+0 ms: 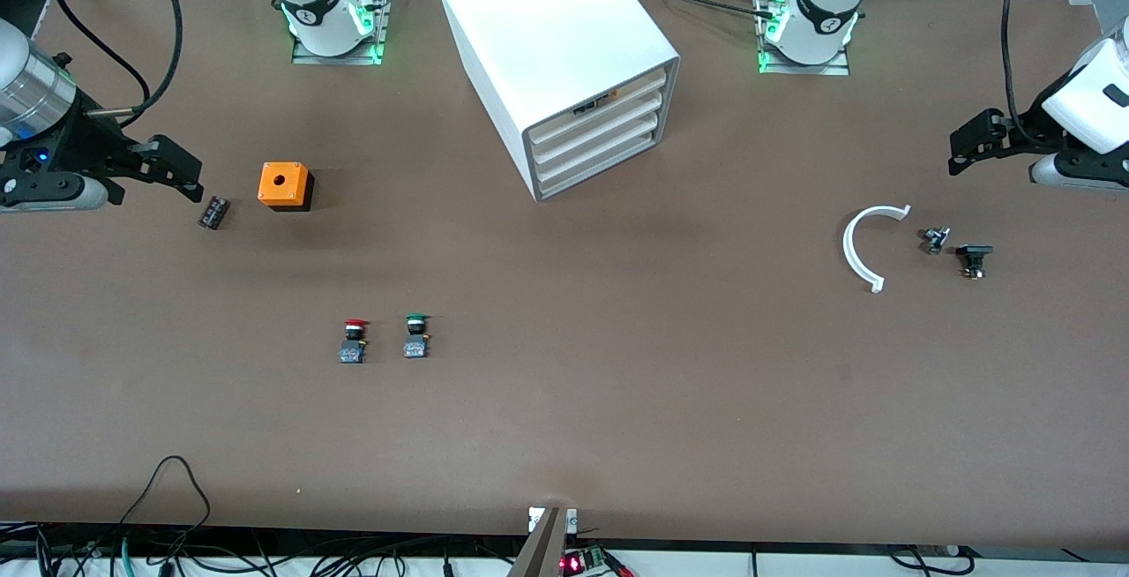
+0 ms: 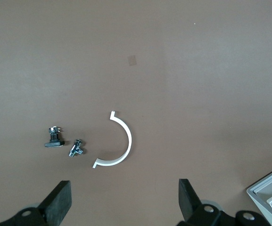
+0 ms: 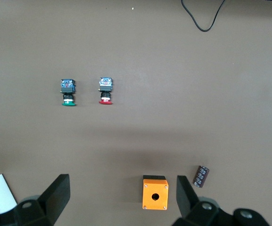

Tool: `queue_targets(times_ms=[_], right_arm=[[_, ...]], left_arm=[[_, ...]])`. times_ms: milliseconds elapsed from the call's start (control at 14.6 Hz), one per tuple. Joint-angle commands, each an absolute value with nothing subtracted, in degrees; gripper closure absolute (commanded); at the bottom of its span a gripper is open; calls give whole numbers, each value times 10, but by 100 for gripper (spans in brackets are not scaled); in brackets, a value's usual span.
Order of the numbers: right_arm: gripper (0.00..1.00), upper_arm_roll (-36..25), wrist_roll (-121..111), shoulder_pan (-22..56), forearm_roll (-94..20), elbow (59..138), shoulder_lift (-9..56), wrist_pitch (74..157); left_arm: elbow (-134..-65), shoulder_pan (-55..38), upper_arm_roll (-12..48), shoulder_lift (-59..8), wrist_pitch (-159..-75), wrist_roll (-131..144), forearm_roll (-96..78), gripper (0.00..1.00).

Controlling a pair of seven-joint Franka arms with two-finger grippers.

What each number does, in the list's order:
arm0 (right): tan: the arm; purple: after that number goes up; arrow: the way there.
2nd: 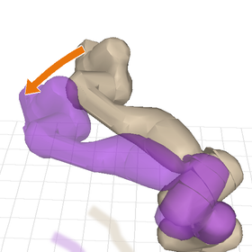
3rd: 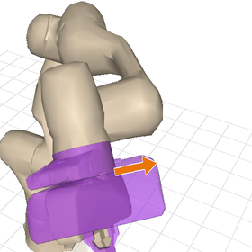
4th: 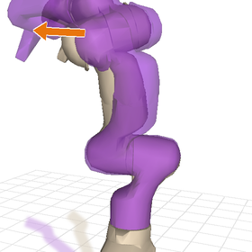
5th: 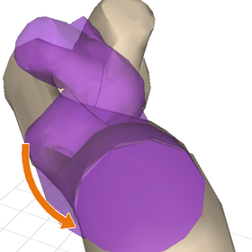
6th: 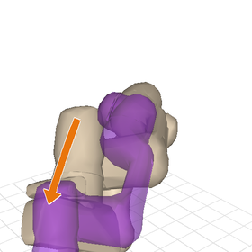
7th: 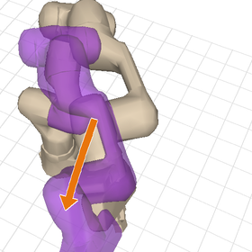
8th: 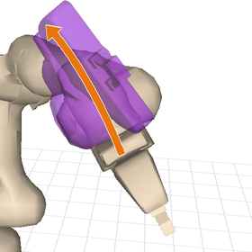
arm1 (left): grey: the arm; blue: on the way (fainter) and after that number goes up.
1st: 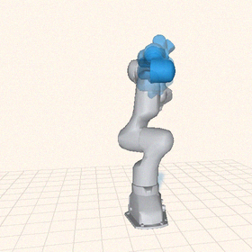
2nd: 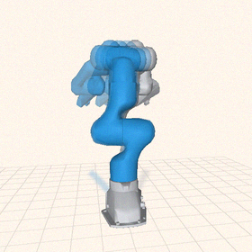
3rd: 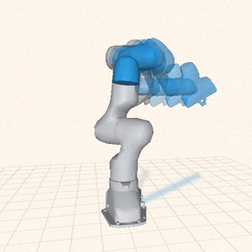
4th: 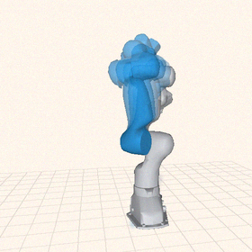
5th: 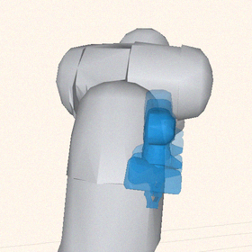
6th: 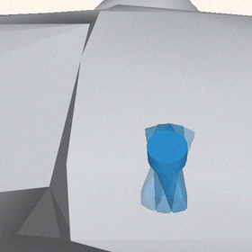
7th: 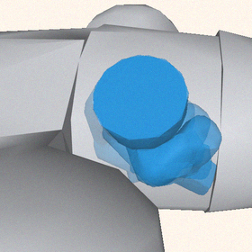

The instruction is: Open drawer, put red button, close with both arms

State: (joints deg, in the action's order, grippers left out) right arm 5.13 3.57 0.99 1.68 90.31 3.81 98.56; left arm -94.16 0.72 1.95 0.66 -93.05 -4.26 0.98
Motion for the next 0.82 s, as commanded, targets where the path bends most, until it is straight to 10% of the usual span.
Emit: queue_targets(times_ms=[0, 755], right_arm=[[0, 55, 36, 5, 18, 905, 34, 988], [0, 58, 28, 11, 15, 878, 126, 997]], left_arm=[[-939, 3, 12, 12, -918, -48, -5, 0], [-940, 7, 12, 10, -897, -50, -55, 0]])
